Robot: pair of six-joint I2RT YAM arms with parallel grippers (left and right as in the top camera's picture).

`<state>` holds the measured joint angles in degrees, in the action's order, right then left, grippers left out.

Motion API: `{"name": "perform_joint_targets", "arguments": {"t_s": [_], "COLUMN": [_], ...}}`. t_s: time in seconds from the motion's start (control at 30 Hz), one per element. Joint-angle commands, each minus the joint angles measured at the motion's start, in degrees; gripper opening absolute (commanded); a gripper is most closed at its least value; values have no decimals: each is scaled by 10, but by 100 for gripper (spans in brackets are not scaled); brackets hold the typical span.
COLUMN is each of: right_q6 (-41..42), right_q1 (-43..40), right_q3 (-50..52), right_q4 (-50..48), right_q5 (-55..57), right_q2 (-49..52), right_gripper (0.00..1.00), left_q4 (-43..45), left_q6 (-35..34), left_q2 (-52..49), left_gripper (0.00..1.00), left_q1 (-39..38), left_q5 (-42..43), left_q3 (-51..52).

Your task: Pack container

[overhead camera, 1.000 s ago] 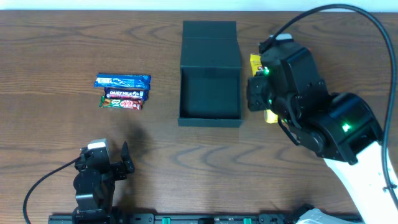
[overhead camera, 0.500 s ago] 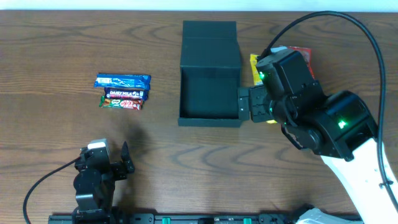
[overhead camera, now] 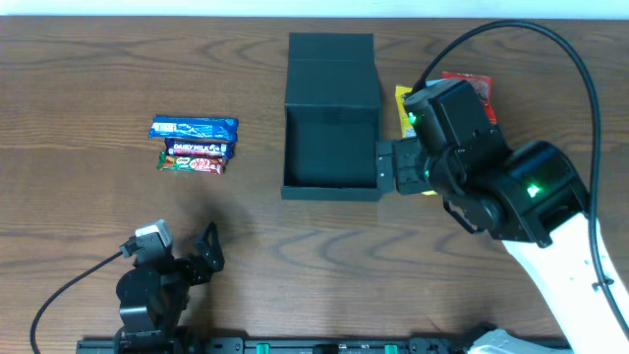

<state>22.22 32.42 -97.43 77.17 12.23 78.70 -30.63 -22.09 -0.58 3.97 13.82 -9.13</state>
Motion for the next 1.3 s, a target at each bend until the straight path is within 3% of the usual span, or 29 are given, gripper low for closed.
{"name": "perform_joint_targets", "arguments": {"t_s": [0.0,0.17,0.33,0.47,0.63,0.8,1.0,1.27], "right_q6": [17,13,-32,-49,-61,-141,-168,-157], "right_q1": [-32,-83,-147,-194,-226,-228,-228,-231], "right_q3": [10,12,12,12,12,12,12,12], "right_q4": [-17,-64,-138,-203,-281,-356,-439,-441], "right_q5": [4,4,-3,-42,-56,-56,-56,-56], "right_q2": [1,3,25,58,99,123,139,140], "right_gripper": [99,99,99,99,99,99,99,99], "left_q4": [0,31,195,243,245,228,137,78], "left_q6": [-146,-172,-139,-111,-21,22,-12,-64], "left_q2": [4,3,-15,-104,-282,-476,-659,-852], "left_gripper": [95,95,96,96,96,96,96,96], "left_q1": [2,2,1,1,1,1,1,1], "left_q5": [68,68,24,-14,-20,-35,-85,-83], "left_q3": [6,6,3,-24,-118,-253,-413,-591]}}
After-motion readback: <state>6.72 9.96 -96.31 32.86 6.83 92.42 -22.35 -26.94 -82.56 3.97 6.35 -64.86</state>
